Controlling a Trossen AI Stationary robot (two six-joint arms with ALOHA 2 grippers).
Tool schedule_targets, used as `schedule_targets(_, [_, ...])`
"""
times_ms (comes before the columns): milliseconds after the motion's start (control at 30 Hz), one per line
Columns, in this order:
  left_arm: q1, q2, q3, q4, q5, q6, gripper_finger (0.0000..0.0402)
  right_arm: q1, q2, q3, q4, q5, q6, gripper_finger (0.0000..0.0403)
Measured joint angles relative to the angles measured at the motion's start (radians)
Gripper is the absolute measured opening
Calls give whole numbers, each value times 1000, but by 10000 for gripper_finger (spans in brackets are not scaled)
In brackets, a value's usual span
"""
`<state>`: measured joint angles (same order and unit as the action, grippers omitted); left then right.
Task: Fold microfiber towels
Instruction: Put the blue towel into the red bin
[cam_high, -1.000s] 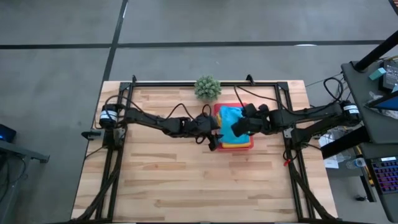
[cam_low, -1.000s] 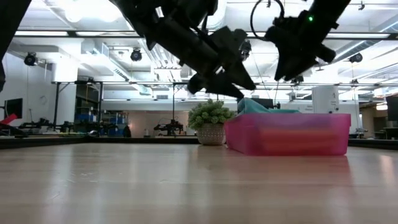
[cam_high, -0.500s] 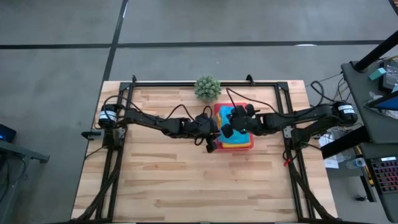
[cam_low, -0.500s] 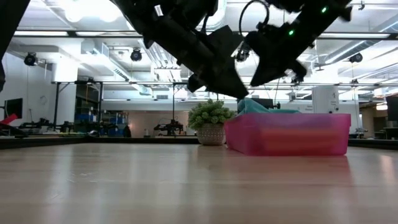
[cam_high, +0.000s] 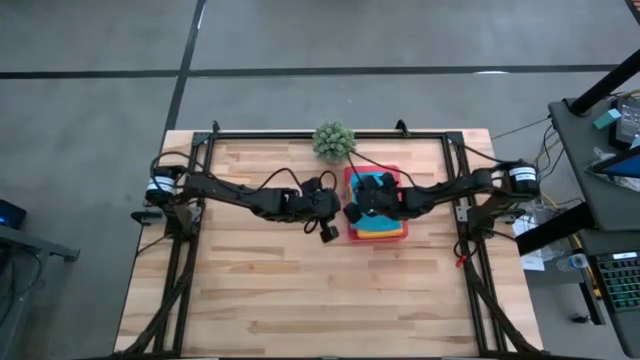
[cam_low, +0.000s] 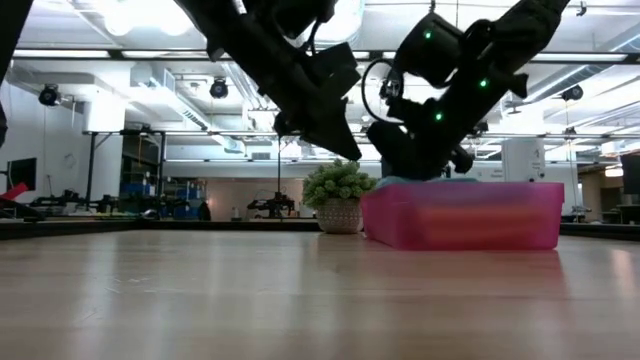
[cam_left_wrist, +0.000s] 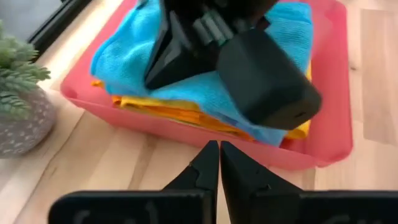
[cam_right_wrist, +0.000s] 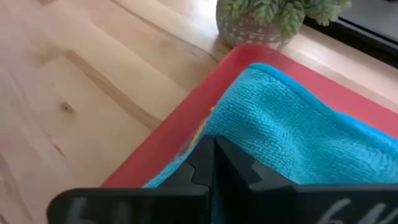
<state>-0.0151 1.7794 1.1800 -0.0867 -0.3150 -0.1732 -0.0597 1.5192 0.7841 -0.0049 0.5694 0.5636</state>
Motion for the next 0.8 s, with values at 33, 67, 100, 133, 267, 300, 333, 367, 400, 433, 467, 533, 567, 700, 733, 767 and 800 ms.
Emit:
schedule_targets(33, [0, 0, -5, 5, 9, 4, 1, 0, 3, 0, 7, 0, 0, 8])
schedule_targets(67, [-1, 0, -10, 4, 22, 4, 1, 0, 4, 0, 10, 2, 0, 8])
schedule_targets(100, [-1, 0, -15, 0, 45, 4, 1, 0, 2, 0, 20, 3, 0, 8])
schedule_targets(133, [-2, 1, -18, 2, 76, 4, 1, 0, -10, 2, 19, 3, -1, 8])
schedule_targets(267, [-5, 30, -26, 70, 162, 4, 1, 0, -80, 4, 18, -1, -39, 8])
schedule_targets(300, [-7, 40, -25, 115, 176, 5, 1, 0, -102, 5, 17, -2, -48, 8])
schedule_targets(333, [-10, 48, -24, 154, 189, 6, 1, 0, -126, 5, 5, -5, -56, 8])
schedule_targets(367, [-11, 58, -25, 186, 202, 7, 1, 0, -146, 5, -6, -17, -64, 8])
schedule_targets(400, [-13, 68, -25, 236, 209, 7, 1, 0, -167, 5, -12, -36, -72, 8])
schedule_targets(433, [-14, 80, -25, 283, 213, 7, 1, 0, -189, 5, -25, -56, -84, 8])
schedule_targets(467, [-15, 93, -24, 324, 213, 7, 1, 0, -206, 3, -35, -75, -97, 8])
schedule_targets(533, [-15, 118, -24, 389, 214, 7, 1, 0, -238, -2, -34, -114, -116, 8])
schedule_targets(567, [-15, 135, -23, 427, 214, 7, 1, 0, -246, -6, -38, -127, -128, 8])
schedule_targets(700, [-11, 185, -20, 522, 204, 1, 1, -3, -256, -30, -27, -192, -224, 8])
schedule_targets(733, [-11, 195, -21, 525, 200, -1, 1, -6, -254, -39, -11, -222, -250, 8])
schedule_targets(767, [-11, 205, -22, 540, 196, -2, 1, -12, -251, -52, 15, -254, -274, 8])
schedule_targets(800, [-11, 216, -21, 553, 189, -2, 1, -21, -246, -68, 50, -290, -293, 8])
